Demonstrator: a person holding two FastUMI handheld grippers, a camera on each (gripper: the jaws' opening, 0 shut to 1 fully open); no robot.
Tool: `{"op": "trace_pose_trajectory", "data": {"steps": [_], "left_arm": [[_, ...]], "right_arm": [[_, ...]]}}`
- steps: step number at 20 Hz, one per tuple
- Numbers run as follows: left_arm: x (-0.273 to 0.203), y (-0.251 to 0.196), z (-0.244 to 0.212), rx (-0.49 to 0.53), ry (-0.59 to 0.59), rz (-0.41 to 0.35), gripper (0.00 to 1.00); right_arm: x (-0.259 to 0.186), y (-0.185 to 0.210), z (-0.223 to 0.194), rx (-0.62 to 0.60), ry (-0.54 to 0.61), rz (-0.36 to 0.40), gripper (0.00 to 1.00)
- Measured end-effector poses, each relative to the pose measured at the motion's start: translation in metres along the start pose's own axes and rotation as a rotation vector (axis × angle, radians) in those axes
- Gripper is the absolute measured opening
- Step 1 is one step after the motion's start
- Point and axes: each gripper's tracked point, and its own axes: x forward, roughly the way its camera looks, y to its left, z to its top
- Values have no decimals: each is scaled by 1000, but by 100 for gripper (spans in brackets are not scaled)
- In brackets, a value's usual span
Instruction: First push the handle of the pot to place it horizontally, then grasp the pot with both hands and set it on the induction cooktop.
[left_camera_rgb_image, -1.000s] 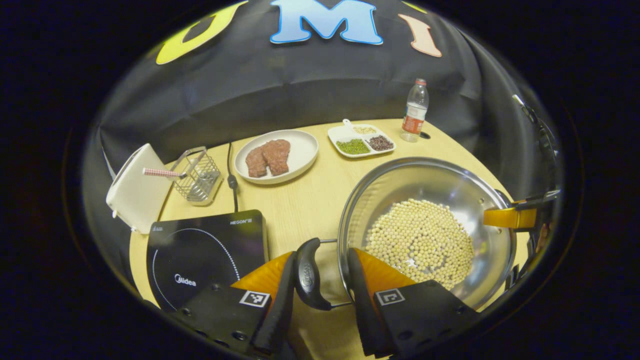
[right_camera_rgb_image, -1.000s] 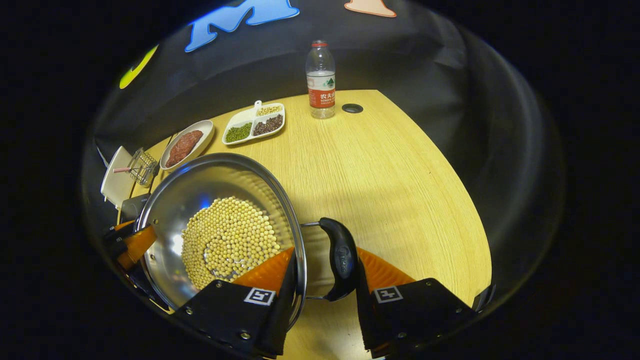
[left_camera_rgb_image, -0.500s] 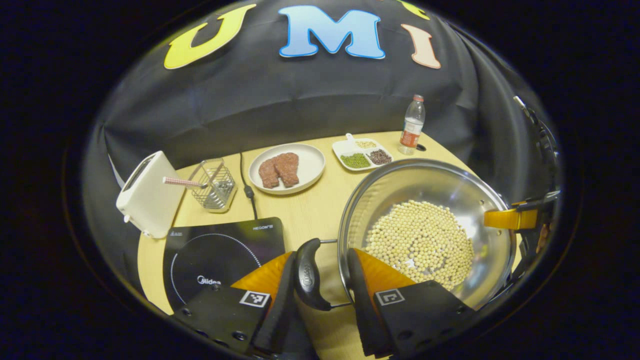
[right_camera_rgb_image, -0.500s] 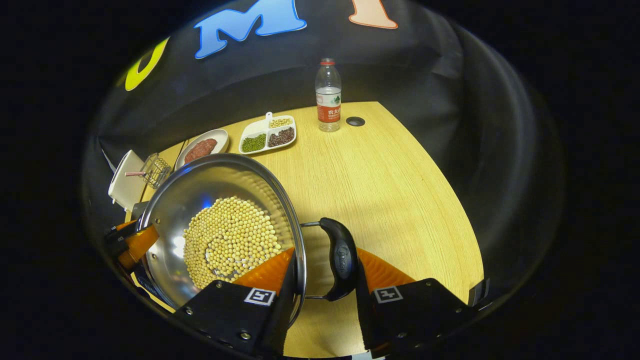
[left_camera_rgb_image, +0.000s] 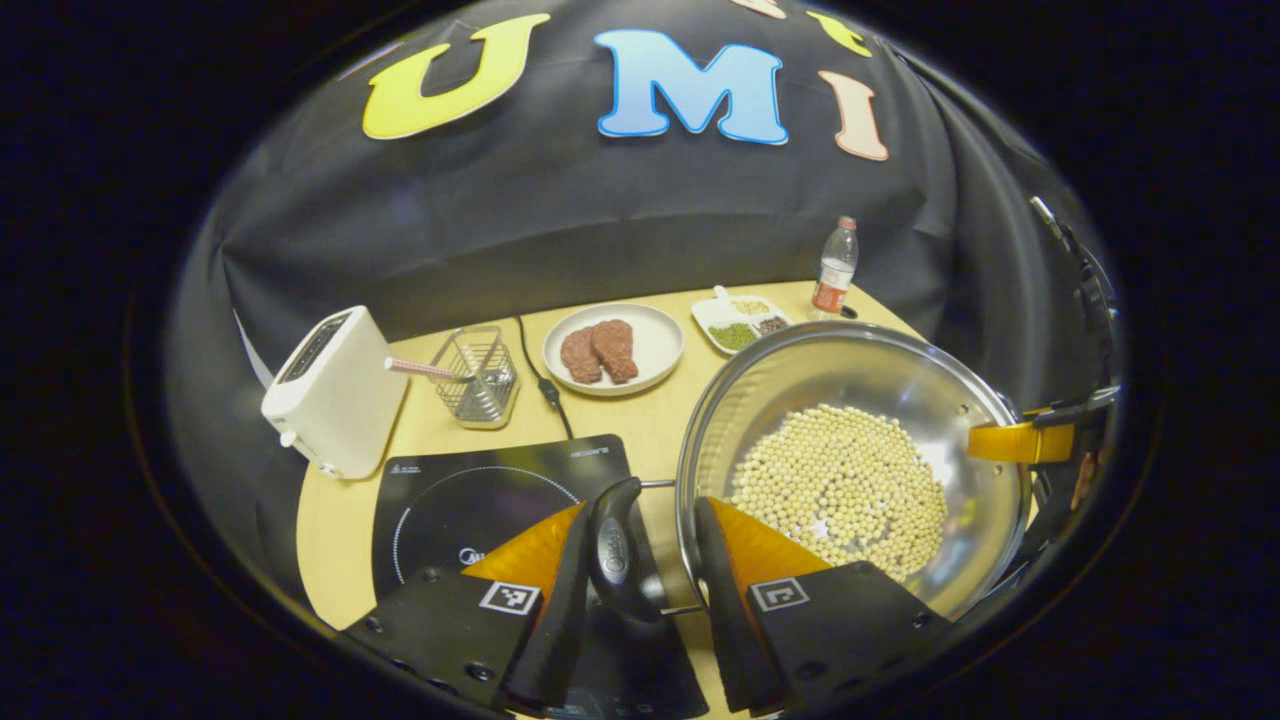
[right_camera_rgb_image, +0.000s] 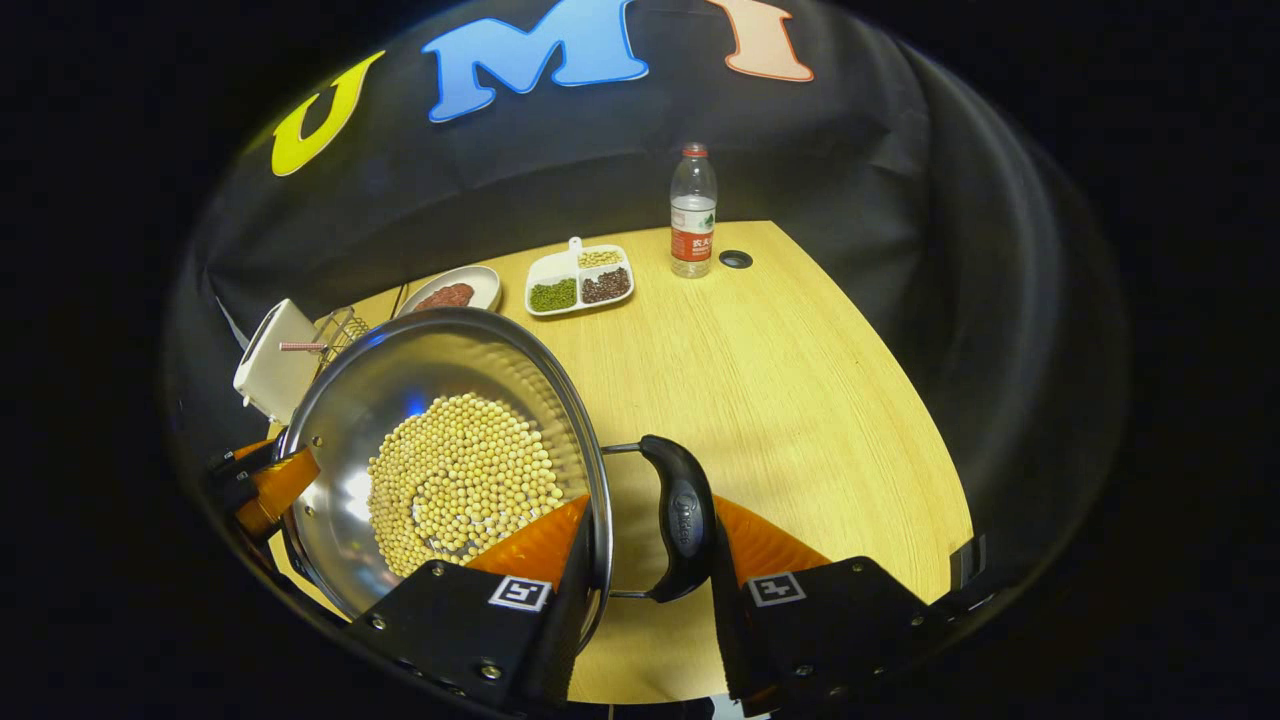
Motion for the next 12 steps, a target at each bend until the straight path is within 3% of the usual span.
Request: {"op": "trace_pose_trajectory", "data": {"steps": [12], "left_arm": [[-2, -2, -2, -29, 4, 24, 59]], "right_arm": [[-10, 72, -9, -25, 17, 25, 57]]}}
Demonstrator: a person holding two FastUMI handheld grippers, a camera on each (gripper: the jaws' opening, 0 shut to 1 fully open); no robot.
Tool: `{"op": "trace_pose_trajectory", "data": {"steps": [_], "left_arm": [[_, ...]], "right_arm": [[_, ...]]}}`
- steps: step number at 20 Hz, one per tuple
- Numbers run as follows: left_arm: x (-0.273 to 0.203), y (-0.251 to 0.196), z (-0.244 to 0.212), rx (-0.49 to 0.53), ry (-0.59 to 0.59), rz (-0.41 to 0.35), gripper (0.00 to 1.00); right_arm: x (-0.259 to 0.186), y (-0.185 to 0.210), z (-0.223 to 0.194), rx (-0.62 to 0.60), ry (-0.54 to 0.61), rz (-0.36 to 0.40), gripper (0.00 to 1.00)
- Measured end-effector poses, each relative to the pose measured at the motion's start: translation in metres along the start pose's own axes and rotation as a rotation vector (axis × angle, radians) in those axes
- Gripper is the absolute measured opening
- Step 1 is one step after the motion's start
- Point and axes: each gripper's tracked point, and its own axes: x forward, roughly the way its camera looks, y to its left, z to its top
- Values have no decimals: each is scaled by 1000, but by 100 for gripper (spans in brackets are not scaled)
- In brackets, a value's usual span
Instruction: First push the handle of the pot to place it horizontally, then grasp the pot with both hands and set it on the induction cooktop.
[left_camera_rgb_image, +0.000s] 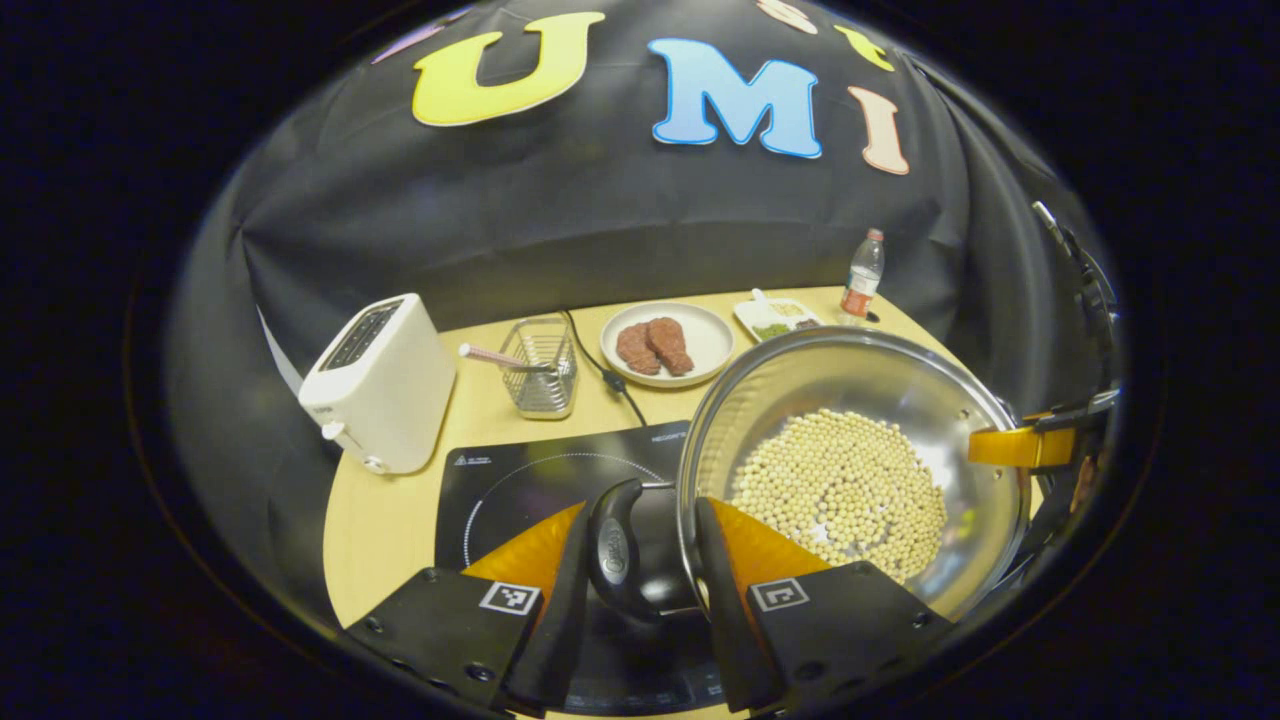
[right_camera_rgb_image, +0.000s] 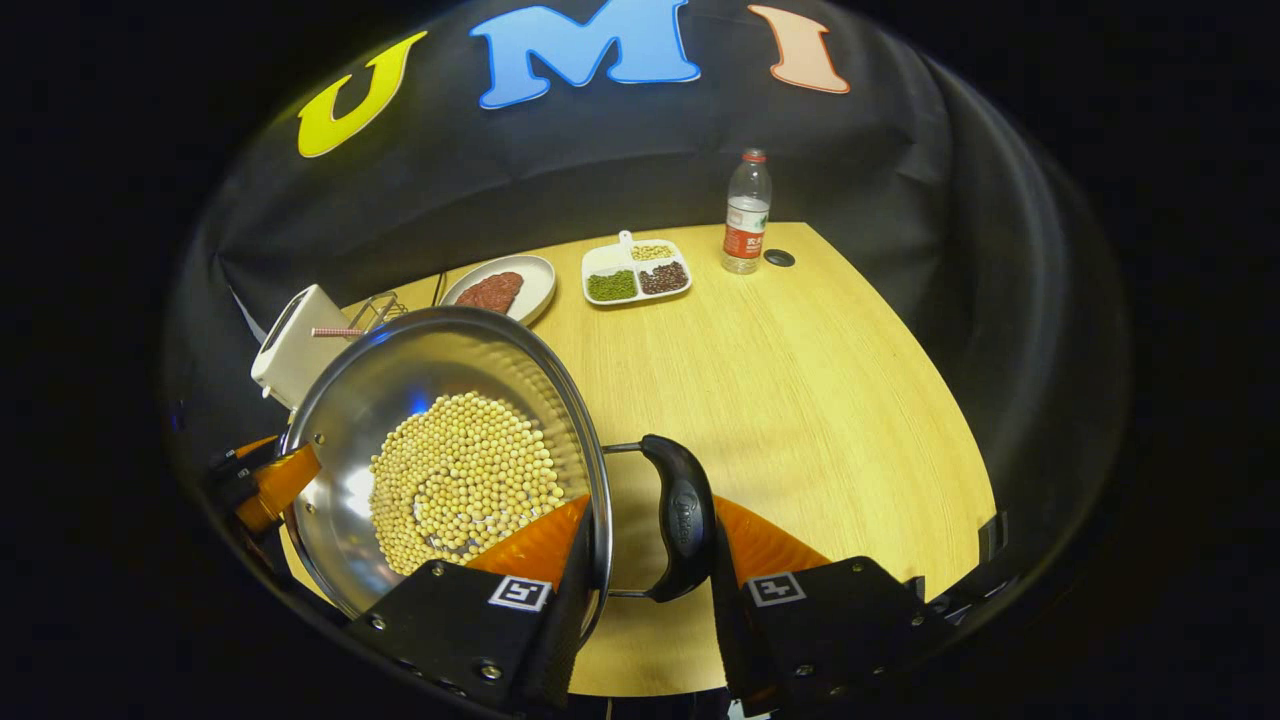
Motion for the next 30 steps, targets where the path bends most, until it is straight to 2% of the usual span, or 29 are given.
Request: {"op": "trace_pose_trajectory", "data": {"steps": [14, 15, 16, 17, 18, 19, 20, 21, 23, 24, 30], "left_arm": [[-7, -1, -5, -52, 39, 38, 59], [-7, 0, -4, -51, 40, 41, 62], [-9, -1, -4, -54, 40, 43, 59], [-9, 0, -4, -55, 41, 45, 62], [-8, -1, -3, -56, 44, 47, 59], [-8, -1, -5, -58, 50, 49, 62], [-8, -2, -5, -63, 54, 51, 59], [-8, -2, -5, -68, 53, 55, 62], [-9, -1, -3, -70, 50, 61, 62], [-9, -2, -3, -72, 52, 63, 59], [-5, -2, -1, -69, 54, 71, 59]], "right_arm": [[18, 84, 7, -66, 39, 31, 57], [21, 90, 7, -66, 36, 34, 57], [23, 96, 9, -67, 37, 35, 57], [25, 103, 8, -67, 39, 38, 57], [27, 111, 8, -68, 45, 40, 57], [30, 118, 9, -70, 50, 43, 57], [33, 124, 9, -73, 55, 46, 57], [35, 130, 8, -77, 58, 50, 57], [36, 143, 8, -80, 55, 56, 57], [39, 147, 7, -81, 58, 60, 57], [50, 157, 5, -65, 64, 71, 57]]}}
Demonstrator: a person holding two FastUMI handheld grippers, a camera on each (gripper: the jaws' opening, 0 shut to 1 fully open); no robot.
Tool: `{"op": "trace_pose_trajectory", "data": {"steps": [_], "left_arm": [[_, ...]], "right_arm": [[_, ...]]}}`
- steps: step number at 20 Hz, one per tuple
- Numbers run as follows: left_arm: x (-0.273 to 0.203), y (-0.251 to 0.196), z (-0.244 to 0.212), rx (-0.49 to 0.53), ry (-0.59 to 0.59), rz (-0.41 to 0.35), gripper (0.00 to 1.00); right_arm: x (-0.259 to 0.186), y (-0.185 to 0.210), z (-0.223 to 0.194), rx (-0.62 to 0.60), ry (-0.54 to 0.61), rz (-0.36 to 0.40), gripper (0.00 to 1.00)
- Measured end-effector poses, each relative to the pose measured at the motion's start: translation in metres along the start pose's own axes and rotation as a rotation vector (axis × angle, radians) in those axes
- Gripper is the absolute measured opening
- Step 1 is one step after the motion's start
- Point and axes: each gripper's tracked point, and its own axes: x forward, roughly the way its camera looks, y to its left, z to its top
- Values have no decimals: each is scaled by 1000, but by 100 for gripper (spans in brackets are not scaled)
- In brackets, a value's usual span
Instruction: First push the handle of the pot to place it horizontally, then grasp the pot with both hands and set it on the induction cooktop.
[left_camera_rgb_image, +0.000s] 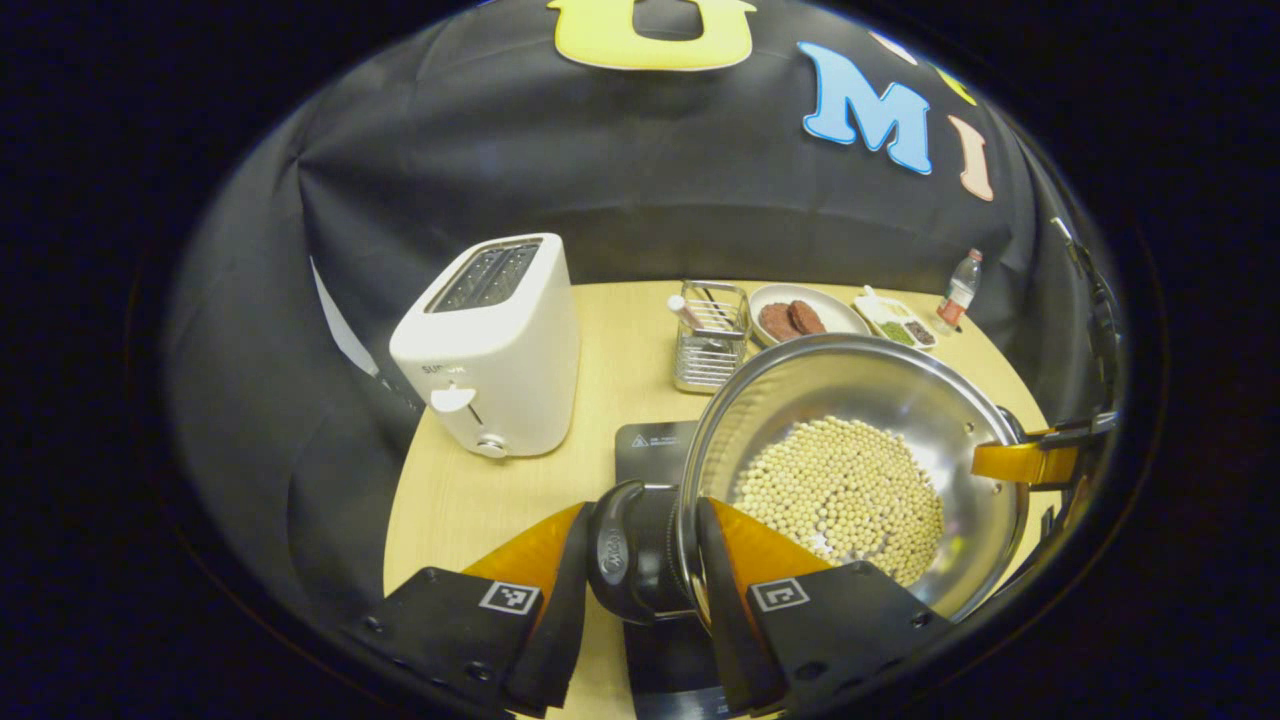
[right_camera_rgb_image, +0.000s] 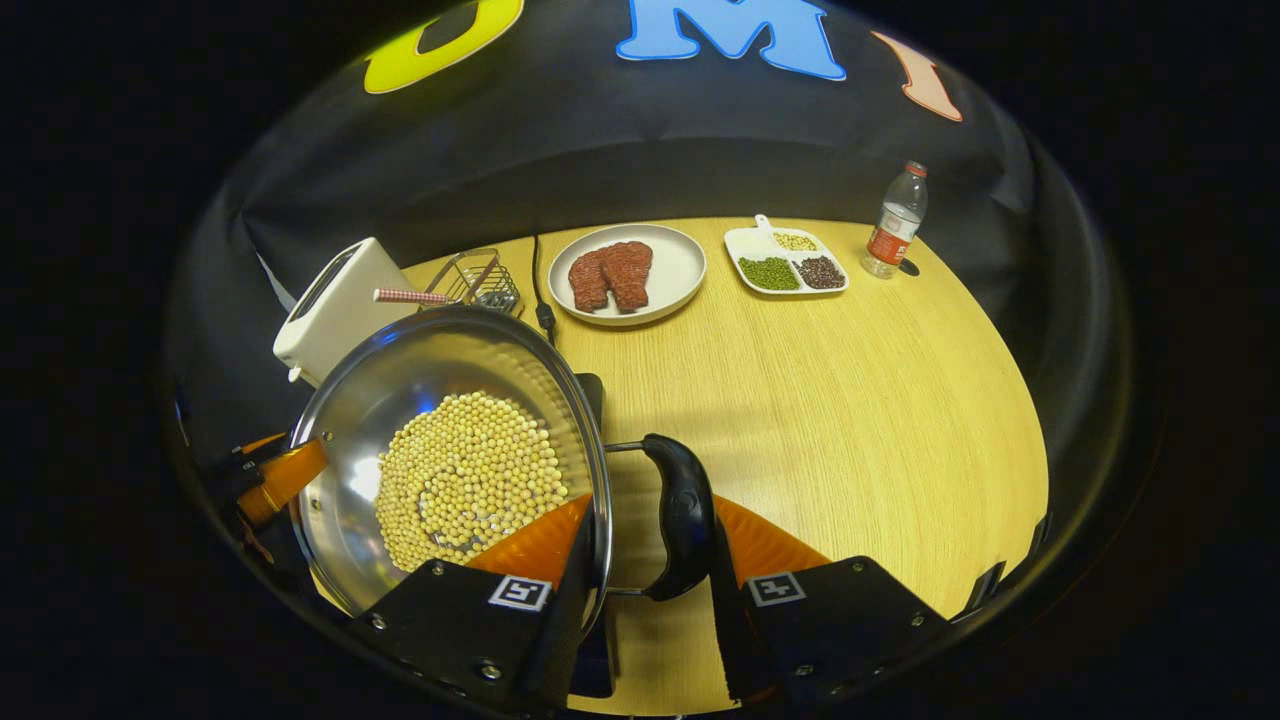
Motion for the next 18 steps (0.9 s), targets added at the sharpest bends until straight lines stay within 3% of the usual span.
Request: {"op": "trace_pose_trajectory", "data": {"steps": [2, 8, 9, 13, 16, 18], "left_arm": [[0, 0, 1, -3, 8, -3, 62], [1, 0, 1, 3, 15, -4, 59], [1, 1, 3, 8, 15, -3, 65], [0, -1, 3, 18, 17, 5, 62], [-1, -1, 4, 18, 20, 11, 65], [-3, -2, 4, 13, 21, 12, 59]], "right_arm": [[1, 4, -2, 4, 1, -3, 57], [1, 7, -5, 11, 14, -3, 57], [3, 7, -5, 15, 18, -2, 57], [9, 6, -7, 19, 29, 0, 57], [16, 4, -7, 12, 33, 3, 57], [20, 3, -6, 12, 34, 5, 57]]}}
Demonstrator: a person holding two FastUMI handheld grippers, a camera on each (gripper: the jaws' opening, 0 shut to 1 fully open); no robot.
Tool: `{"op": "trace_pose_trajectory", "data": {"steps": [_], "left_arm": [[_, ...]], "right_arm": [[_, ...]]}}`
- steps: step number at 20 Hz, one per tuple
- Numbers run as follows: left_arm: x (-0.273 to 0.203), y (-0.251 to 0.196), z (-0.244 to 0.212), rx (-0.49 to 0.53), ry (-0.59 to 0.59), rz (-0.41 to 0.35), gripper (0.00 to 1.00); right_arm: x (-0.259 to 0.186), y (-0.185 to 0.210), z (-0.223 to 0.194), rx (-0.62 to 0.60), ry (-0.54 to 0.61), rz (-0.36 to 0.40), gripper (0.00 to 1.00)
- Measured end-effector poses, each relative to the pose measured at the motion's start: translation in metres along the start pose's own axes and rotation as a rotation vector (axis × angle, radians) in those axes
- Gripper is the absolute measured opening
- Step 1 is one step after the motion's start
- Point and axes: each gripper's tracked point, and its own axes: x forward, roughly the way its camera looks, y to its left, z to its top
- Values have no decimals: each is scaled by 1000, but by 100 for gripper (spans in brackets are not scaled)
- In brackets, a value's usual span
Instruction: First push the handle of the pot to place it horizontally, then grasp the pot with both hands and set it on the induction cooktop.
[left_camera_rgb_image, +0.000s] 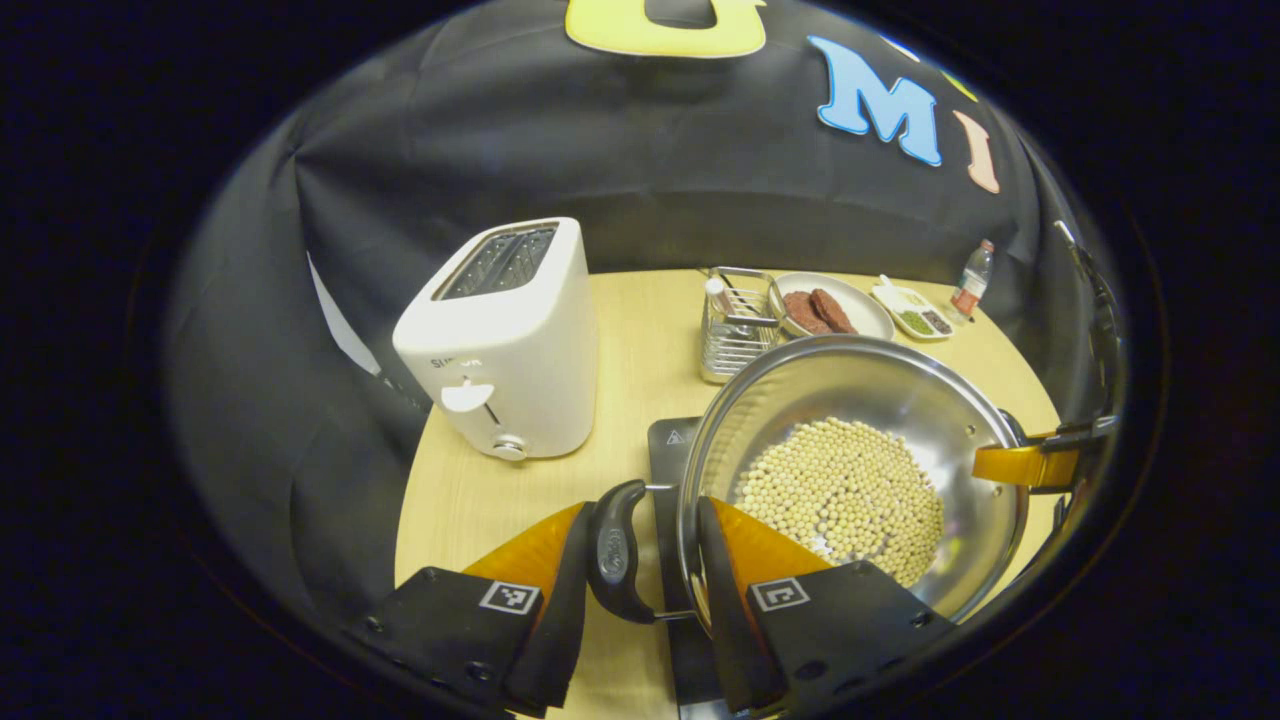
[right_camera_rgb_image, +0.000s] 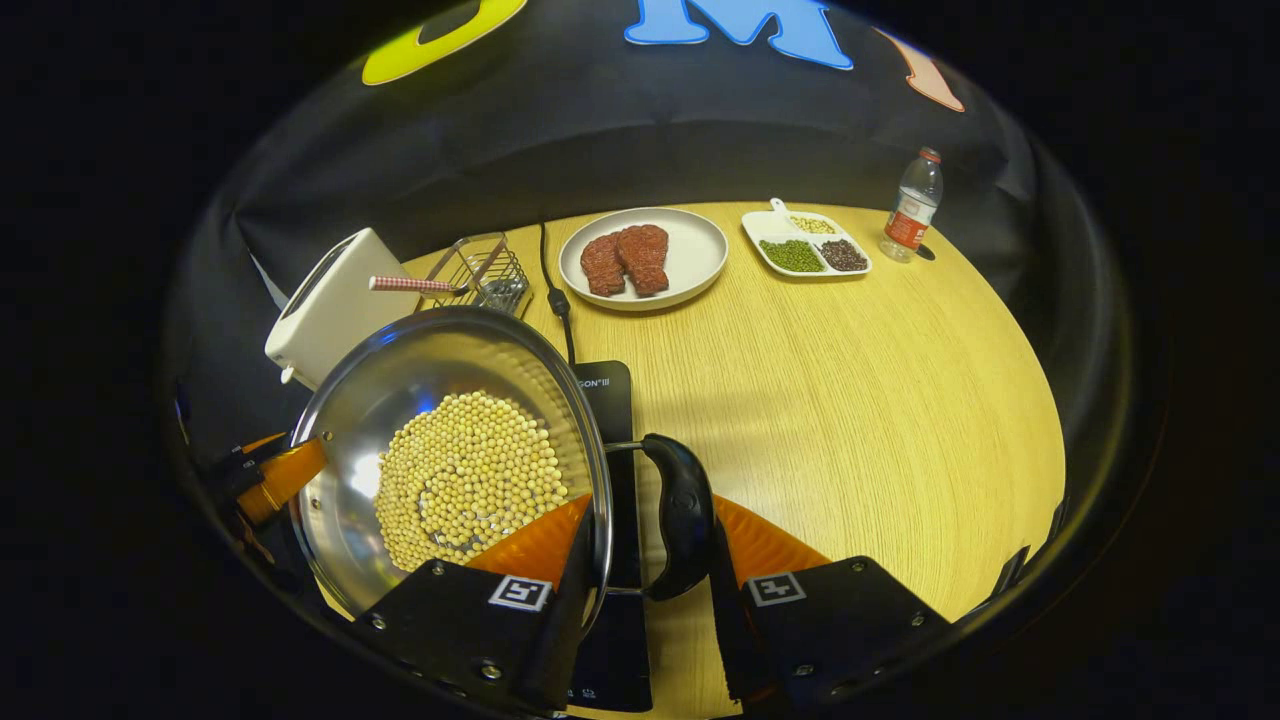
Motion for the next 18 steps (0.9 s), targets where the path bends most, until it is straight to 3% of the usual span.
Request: {"op": "trace_pose_trajectory", "data": {"steps": [11, 13, 14, 15, 17, 18], "left_arm": [[-4, 3, -1, -19, -34, -3, 63], [-8, 6, 2, -53, -46, -3, 65], [-11, 9, 5, -66, -61, 5, 67], [-17, 13, 6, -80, -71, 16, 83], [-33, 20, 15, -103, -110, 41, 90], [-44, 21, 23, -111, -144, 53, 92]], "right_arm": [[4, -1, 3, -14, -13, 20, 57], [5, -6, 5, -38, -27, 10, 62], [3, -8, 9, -47, -46, 6, 55], [1, -9, 14, -52, -64, 5, 67], [-1, -12, 26, -57, -124, 18, 89], [-5, -16, 34, -64, -164, 18, 89]]}}
